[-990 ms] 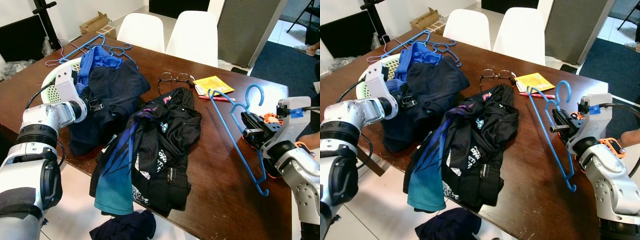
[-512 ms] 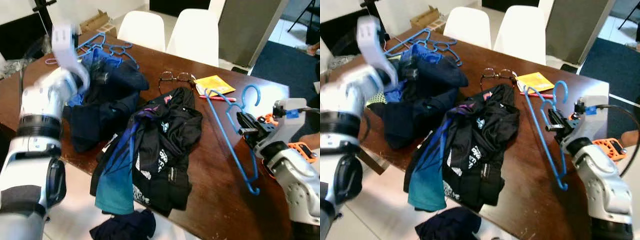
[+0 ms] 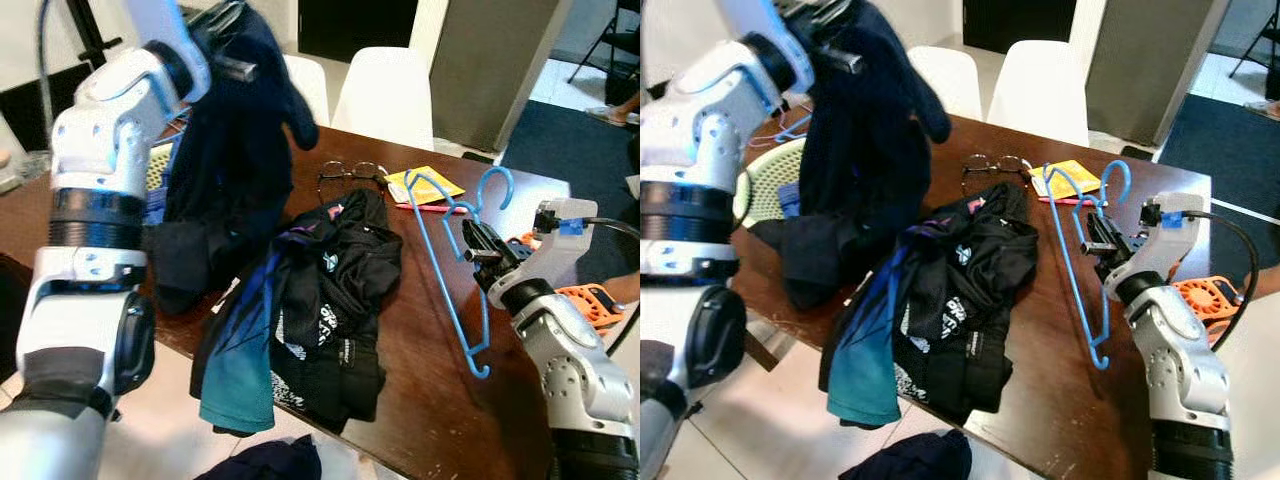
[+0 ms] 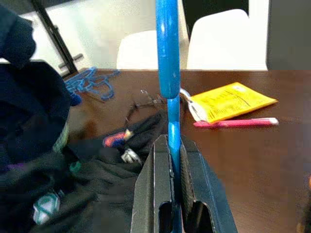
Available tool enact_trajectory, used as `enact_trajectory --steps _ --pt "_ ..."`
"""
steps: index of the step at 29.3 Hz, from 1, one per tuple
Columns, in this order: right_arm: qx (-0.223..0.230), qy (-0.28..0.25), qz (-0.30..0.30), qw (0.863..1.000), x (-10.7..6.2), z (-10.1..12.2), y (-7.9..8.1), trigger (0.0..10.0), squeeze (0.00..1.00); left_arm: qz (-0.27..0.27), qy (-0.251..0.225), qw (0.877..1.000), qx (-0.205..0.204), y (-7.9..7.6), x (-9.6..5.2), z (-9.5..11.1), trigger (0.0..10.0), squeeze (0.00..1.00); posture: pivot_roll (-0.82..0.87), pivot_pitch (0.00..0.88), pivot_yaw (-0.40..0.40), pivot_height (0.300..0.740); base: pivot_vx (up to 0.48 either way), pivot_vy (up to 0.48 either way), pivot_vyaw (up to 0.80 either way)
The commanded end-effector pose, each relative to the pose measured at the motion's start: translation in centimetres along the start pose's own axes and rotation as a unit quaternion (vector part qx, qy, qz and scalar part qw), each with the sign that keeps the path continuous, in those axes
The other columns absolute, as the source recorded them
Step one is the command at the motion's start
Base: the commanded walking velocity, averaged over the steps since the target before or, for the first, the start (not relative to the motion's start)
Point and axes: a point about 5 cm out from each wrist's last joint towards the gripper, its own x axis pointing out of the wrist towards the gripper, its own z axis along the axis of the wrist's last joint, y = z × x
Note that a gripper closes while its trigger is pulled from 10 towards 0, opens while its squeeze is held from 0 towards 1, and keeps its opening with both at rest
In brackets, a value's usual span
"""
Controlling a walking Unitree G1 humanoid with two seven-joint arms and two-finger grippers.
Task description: Hang hanger
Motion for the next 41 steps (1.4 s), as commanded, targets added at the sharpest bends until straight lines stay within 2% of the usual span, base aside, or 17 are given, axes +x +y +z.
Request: enact_trajectory --steps 1,7,8,10,11,13,14,15,16,20,27,31,35,36,38,39,41 --pt "-0.001 -0.011 0.000 1.000 0.3 0.1 0.2 10.0 0.00 -0.047 -0.019 0.999 -0.011 -1.9 0.7 1.0 0.0 0.00 -0.03 0.000 0.032 0.740 0.000 0.000 0.00" --pt "0.000 -0.012 0.001 1.000 0.4 0.0 0.3 10.0 0.00 -0.074 -0.003 0.997 -0.029 -3.2 0.8 -0.3 0.0 0.00 -0.03 0.001 0.038 0.740 0.000 0.000 0.00" --pt "0.001 -0.012 -0.002 1.000 0.3 -0.3 0.3 10.0 0.00 -0.092 0.043 0.993 -0.054 -4.7 0.6 -3.5 0.0 0.00 -0.04 0.000 0.054 0.740 0.000 0.000 0.00" --pt "0.001 -0.012 -0.002 1.000 0.3 -0.3 0.3 10.0 0.00 -0.092 0.043 0.993 -0.054 -4.7 0.6 -3.5 0.0 0.00 -0.04 0.000 0.054 0.740 0.000 0.000 0.00" --pt "0.003 -0.012 -0.009 1.000 0.3 -0.6 0.1 10.0 0.00 -0.118 0.093 0.986 -0.074 -7.0 0.1 -7.2 0.0 0.00 -0.04 0.000 0.061 0.740 0.000 0.000 0.00" --pt "0.003 -0.012 -0.009 1.000 0.3 -0.6 0.1 10.0 0.00 -0.118 0.093 0.986 -0.074 -7.0 0.1 -7.2 0.0 0.00 -0.04 0.000 0.061 0.740 0.000 0.000 0.00" --pt "0.003 -0.013 -0.014 1.000 0.3 -0.8 -0.1 10.0 0.00 -0.143 0.129 0.977 -0.090 -9.2 -0.6 -9.7 0.0 0.00 -0.04 0.000 0.061 0.740 0.000 0.000 0.00" --pt "0.003 -0.013 -0.014 1.000 0.3 -0.8 -0.1 10.0 0.00 -0.143 0.129 0.977 -0.090 -9.2 -0.6 -9.7 0.0 0.00 -0.04 0.000 0.061 0.740 0.000 0.000 0.00" --pt "-0.004 -0.009 -0.014 1.000 0.5 -1.1 -0.1 10.0 0.00 -0.179 0.137 0.968 -0.108 -11.0 -1.3 -10.7 0.0 0.00 -0.03 0.000 0.055 0.740 0.000 0.000 0.00" --pt "-0.021 0.012 -0.017 1.000 0.7 -2.1 0.0 10.0 0.00 -0.243 0.138 0.948 -0.151 -12.3 -2.8 -10.5 0.0 0.00 -0.01 0.000 0.045 0.740 0.000 0.000 0.00" --pt "-0.020 0.030 -0.027 0.999 0.7 -3.3 -0.1 10.0 0.00 -0.286 0.187 0.933 -0.116 -12.8 -5.6 -12.1 0.0 0.00 0.00 0.000 0.036 0.740 0.000 0.000 0.00" --pt "-0.016 0.045 -0.032 0.998 0.9 -4.4 0.0 10.0 0.00 -0.273 0.144 0.940 -0.143 -11.8 -5.4 -9.9 0.0 0.00 0.00 0.000 0.031 0.740 0.000 0.000 0.00" --pt "-0.033 0.075 -0.081 0.993 0.4 -6.3 -1.0 10.0 0.00 -0.215 0.059 0.960 -0.171 -6.8 -4.9 -5.1 0.0 0.00 0.00 0.000 0.030 0.740 0.000 0.000 0.00" --pt "-0.033 0.075 -0.081 0.993 0.4 -6.3 -1.0 10.0 0.00 -0.215 0.059 0.960 -0.171 -6.8 -4.9 -5.1 0.0 0.00 0.00 0.000 0.030 0.740 0.000 0.000 0.00" --pt "-0.011 0.072 -0.076 0.994 0.4 -6.7 -0.8 10.0 0.00 -0.189 0.010 0.967 -0.169 -4.1 -4.5 -1.7 0.0 0.00 0.01 0.000 0.030 0.740 0.000 0.000 -0.80" --pt "-0.011 0.072 -0.076 0.994 0.4 -6.7 -0.8 10.0 0.00 -0.189 0.010 0.967 -0.169 -4.1 -4.5 -1.7 0.0 0.00 0.01 0.000 0.030 0.740 0.000 0.000 -0.80" --pt "0.016 0.060 -0.058 0.996 0.6 -6.7 -0.2 10.0 0.00 -0.192 -0.033 0.970 -0.145 -3.1 -3.8 1.4 0.0 0.00 0.02 0.000 0.026 0.740 0.000 0.000 -0.80"
